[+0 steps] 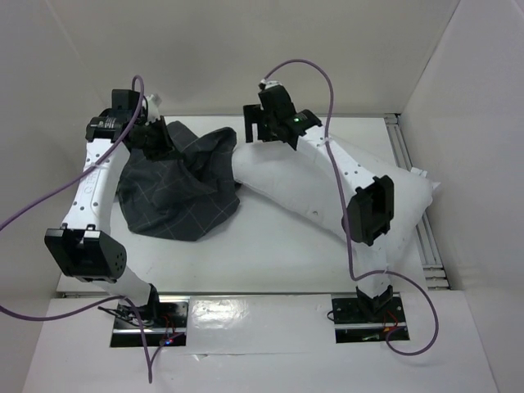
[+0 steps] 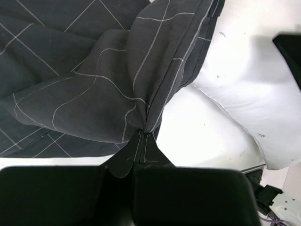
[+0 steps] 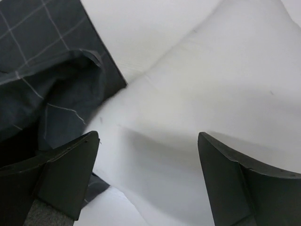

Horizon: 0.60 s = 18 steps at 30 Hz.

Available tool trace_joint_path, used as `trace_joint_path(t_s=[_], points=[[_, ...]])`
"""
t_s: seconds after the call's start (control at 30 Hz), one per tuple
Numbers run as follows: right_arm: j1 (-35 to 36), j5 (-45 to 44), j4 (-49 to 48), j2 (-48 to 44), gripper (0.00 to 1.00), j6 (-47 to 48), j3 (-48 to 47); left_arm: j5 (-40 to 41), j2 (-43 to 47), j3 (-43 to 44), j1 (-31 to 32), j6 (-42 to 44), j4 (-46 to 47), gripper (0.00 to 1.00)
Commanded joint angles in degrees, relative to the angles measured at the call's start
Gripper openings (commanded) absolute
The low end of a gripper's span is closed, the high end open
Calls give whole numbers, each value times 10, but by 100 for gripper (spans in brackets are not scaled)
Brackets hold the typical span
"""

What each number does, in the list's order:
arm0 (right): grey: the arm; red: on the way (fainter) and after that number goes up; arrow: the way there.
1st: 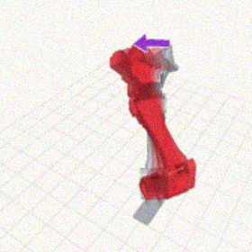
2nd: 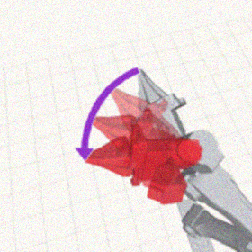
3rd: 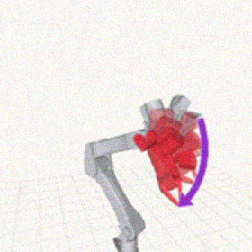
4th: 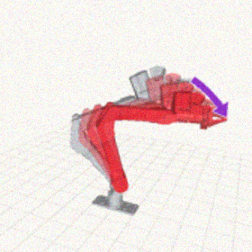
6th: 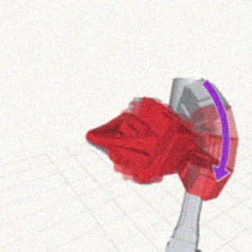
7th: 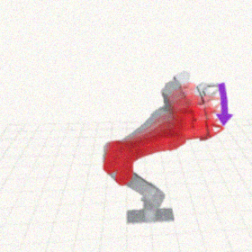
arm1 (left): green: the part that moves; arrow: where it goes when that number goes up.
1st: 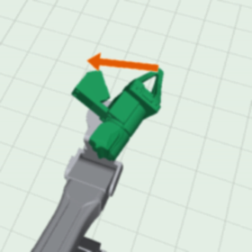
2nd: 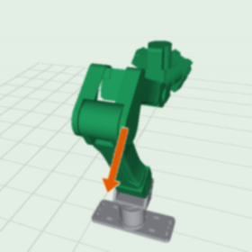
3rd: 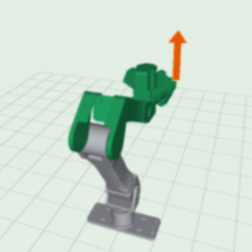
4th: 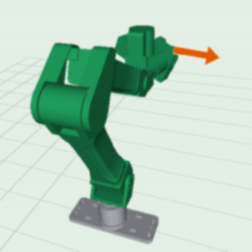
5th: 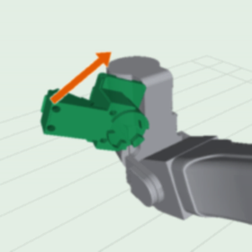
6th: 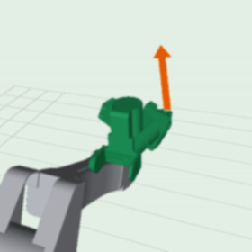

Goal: Put the pillow into the pillowcase

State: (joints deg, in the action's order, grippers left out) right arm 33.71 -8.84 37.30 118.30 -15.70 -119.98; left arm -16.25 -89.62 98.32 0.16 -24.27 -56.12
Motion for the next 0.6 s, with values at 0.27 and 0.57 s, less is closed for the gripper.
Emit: trace_joint_path(t_s=[0.27,0.57], points=[[-34,149,40,-12,37,-10,147,-23,-17,54,-3,-1,3,0],[-95,139,-63,-245,0,-13,235,-36,-11,48,-3,-7,10,0]])
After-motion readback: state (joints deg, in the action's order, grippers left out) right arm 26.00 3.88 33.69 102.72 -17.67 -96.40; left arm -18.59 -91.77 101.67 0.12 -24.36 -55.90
